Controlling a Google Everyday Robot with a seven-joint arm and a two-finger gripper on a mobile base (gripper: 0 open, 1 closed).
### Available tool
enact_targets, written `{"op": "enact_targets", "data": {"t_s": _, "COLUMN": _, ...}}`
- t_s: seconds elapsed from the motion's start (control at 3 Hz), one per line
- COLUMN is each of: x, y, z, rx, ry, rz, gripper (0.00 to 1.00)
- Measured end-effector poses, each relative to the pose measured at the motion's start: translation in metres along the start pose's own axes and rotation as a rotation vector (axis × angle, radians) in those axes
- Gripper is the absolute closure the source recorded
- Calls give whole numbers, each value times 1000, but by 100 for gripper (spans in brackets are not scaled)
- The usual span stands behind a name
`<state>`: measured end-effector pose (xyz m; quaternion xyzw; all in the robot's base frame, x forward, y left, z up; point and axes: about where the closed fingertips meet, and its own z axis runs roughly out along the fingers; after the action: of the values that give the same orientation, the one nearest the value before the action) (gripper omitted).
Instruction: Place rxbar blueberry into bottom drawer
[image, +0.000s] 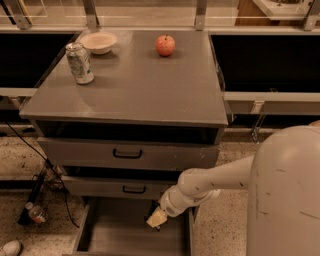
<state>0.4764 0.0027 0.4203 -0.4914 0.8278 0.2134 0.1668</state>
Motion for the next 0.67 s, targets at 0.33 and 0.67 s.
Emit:
{"op": "enact_targets", "data": {"t_s": 0.33, "x": 1, "y": 0, "z": 1, "rx": 3, "ry": -1, "rz": 2, "gripper": 100}}
{"op": "enact_targets", "data": {"t_s": 0.67, "x": 11, "y": -3, "z": 14, "rx": 56, "ry": -27, "rz": 31, "gripper": 100}}
